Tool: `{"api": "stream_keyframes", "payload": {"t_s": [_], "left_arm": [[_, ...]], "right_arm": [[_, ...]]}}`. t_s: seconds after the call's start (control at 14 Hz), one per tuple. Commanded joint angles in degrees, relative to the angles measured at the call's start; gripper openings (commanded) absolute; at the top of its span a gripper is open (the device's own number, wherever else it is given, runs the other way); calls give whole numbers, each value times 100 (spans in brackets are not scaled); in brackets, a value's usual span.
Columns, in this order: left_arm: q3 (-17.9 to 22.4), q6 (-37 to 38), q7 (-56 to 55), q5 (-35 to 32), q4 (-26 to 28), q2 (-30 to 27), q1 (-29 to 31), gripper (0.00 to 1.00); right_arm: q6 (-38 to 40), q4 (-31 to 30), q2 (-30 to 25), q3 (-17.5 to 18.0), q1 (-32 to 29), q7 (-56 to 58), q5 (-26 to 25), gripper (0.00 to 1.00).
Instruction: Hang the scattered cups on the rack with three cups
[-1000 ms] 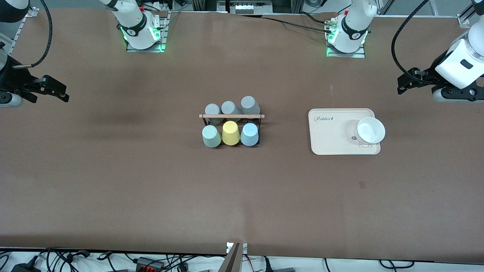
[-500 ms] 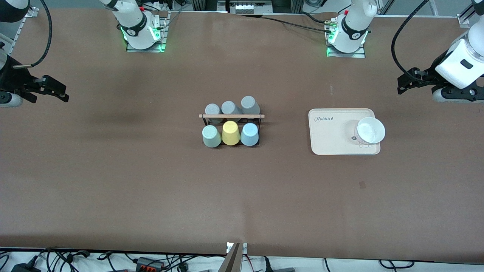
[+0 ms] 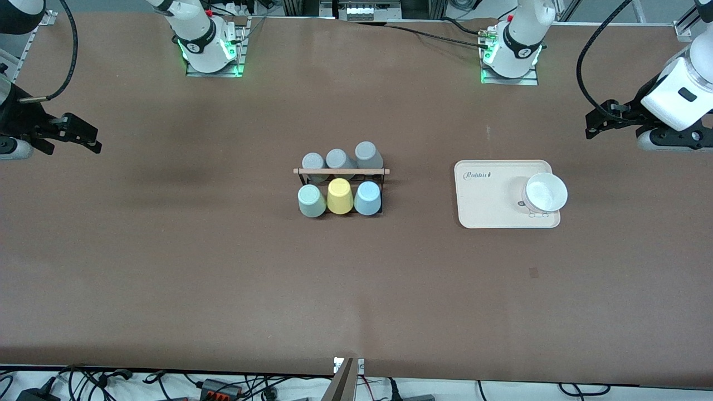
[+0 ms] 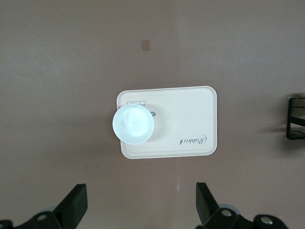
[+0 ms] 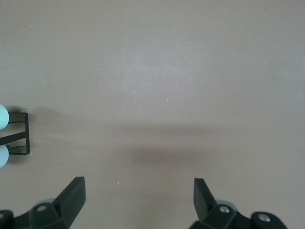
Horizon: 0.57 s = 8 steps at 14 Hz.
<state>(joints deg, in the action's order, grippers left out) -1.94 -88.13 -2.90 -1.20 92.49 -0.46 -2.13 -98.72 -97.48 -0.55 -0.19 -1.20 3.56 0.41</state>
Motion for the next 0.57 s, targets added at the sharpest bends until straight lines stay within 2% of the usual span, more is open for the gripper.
{"api": "stream_keyframes", "payload": {"t_s": [0.0, 0.21, 0.5], "left_arm": [[10, 94, 149, 164, -39, -77, 37, 100], [10, 94, 149, 164, -39, -77, 37, 100], [1, 94, 149, 164, -39, -77, 37, 100]], "right_arm": [[20, 1, -24, 80, 5, 13, -68, 100], [46, 1, -42, -121, 180, 22, -68, 100], [72, -8, -103, -157, 173, 13, -68, 100]]}}
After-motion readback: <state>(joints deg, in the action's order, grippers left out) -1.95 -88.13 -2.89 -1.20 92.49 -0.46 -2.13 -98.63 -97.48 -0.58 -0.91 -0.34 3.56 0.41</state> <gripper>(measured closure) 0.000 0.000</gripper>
